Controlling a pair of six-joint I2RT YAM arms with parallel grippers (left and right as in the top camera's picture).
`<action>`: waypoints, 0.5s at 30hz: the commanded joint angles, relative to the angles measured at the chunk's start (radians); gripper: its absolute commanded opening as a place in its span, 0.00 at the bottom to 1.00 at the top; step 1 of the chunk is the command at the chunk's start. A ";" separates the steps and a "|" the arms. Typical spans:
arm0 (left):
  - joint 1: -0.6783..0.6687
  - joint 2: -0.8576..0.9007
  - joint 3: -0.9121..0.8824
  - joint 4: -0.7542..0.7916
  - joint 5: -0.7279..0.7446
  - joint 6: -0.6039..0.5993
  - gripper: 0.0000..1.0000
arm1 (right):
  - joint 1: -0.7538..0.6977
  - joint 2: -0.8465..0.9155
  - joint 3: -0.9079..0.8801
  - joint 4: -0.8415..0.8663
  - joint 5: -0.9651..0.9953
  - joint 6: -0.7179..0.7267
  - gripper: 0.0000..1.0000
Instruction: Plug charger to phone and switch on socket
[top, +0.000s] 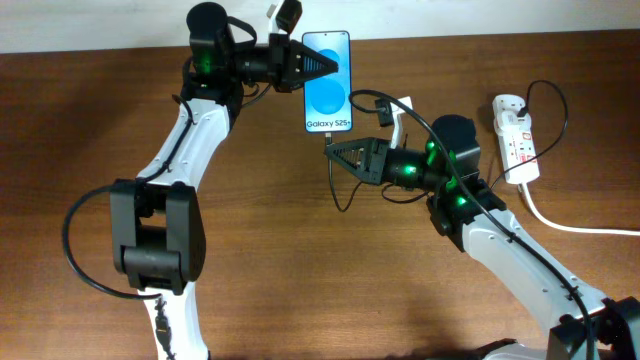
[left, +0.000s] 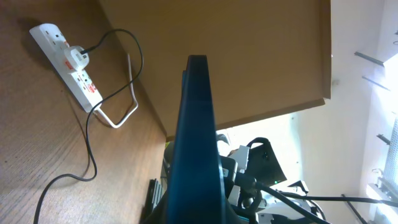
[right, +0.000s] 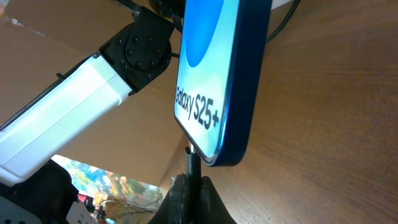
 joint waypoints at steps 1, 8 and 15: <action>-0.011 -0.012 0.012 0.009 0.045 -0.013 0.00 | 0.002 0.010 0.003 0.007 0.060 -0.012 0.04; -0.036 -0.012 0.012 0.026 0.038 -0.005 0.00 | 0.002 0.010 0.003 0.058 0.149 0.040 0.04; -0.025 -0.012 0.012 0.057 0.038 -0.003 0.00 | 0.002 0.010 0.003 0.075 0.121 0.040 0.04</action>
